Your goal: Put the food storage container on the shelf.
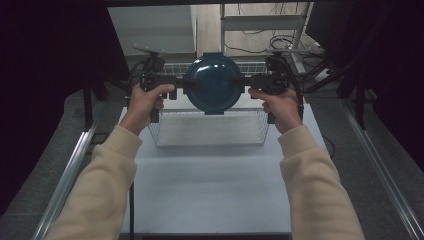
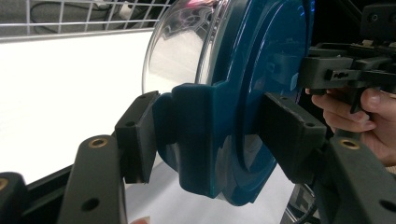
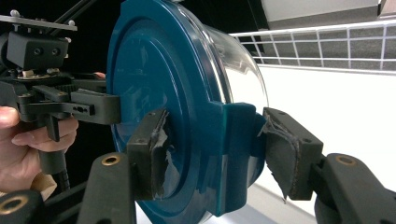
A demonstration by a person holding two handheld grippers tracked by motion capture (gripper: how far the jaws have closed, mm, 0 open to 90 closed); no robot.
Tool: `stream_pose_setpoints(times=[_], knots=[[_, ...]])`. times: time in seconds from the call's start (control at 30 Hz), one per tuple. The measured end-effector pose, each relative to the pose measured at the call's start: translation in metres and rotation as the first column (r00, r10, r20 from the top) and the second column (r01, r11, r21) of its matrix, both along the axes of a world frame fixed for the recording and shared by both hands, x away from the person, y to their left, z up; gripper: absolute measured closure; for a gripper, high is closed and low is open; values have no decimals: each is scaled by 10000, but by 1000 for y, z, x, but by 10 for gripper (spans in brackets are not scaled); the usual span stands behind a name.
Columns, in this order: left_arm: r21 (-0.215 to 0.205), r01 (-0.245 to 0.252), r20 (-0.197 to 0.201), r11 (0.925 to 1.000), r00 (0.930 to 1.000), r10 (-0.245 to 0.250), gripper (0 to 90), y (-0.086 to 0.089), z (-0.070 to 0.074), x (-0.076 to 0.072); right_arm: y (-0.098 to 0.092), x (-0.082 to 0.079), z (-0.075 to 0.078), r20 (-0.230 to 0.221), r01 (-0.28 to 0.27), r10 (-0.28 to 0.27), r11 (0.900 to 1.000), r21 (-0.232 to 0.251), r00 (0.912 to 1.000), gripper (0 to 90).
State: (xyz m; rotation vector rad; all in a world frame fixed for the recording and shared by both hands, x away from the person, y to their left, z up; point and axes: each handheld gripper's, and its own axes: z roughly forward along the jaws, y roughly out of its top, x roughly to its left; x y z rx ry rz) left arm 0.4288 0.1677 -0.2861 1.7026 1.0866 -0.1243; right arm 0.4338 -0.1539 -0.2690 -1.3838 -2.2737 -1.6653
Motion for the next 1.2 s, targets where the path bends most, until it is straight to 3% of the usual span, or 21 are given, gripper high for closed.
stream_pose_setpoints(times=[0.27, 0.53, 0.6, 0.7, 0.73, 0.77, 0.83, 0.93, 1.03, 1.1, 1.17, 1.2], knots=[[119, 44, -665, 9999, 9978, -36, 395, 7, -19, 26, 6, 26, -18, -756, 92, -97, 9999, -66, 9971, 428], [-533, -334, -1169, 9980, 9928, 270, 397, 10, -26, 42, 7, 43, -26, -1256, 375, -328, 9987, 350, 9915, 425], [-1143, -609, -1711, 9916, 9844, 407, 394, 11, -33, 51, 7, 52, -29, -1744, 710, -585, 9953, 663, 9829, 423], [-1319, -707, -2063, 9887, 9776, 424, 386, 10, -38, 57, 5, 61, -33, -2328, 1073, -821, 9894, 977, 9691, 421], [-1319, -707, -2063, 9887, 9776, 424, 381, 10, -38, 57, 5, 61, -33, -2328, 1073, -821, 9894, 977, 9691, 421], [-1419, -742, -2175, 9871, 9752, 420, 376, 9, -40, 60, 2, 67, -36, -2703, 1317, -961, 9844, 1168, 9580, 420], [-1525, -814, -2357, 9849, 9708, 438, 373, 8, -43, 63, 1, 69, -38, -2829, 1412, -1019, 9824, 1223, 9537, 419], [-1709, -1020, -2532, 9800, 9658, 563, 363, 6, -47, 68, 0, 74, -44, -3303, 1927, -1362, 9705, 1449, 9340, 416], [-1866, -1133, -2539, 9759, 9651, 635, 358, 6, -51, 70, 0, 74, -46, -3341, 2133, -1547, 9660, 1464, 9298, 413], [-1892, -1162, -2543, 9750, 9649, 656, 352, 5, -52, 70, 0, 73, -48, -3494, 2329, -1694, 9611, 1483, 9215, 410], [-1864, -1190, -2430, 9752, 9674, 716, 345, 4, -52, 70, 0, 73, -50, -3514, 2322, -1665, 9604, 1537, 9213, 384], [-1882, -1252, -2351, 9741, 9688, 791, 340, 3, -52, 69, 0, 71, -49, -3408, 2261, -1660, 9633, 1448, 9254, 368]])
